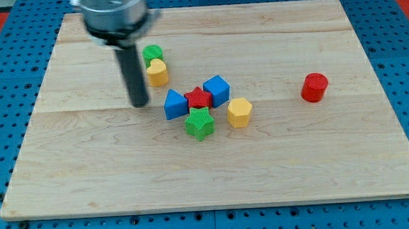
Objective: Point your arm to the yellow heart
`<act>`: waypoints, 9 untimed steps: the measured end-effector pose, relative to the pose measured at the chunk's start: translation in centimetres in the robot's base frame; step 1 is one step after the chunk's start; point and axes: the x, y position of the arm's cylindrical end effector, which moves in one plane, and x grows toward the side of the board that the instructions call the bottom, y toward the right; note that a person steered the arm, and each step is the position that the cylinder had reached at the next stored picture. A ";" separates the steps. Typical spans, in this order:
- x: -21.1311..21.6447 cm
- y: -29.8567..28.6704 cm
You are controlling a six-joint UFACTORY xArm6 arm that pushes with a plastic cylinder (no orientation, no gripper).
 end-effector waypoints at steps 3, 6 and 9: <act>-6.3 -3.0; -4.8 -3.0; -5.4 0.2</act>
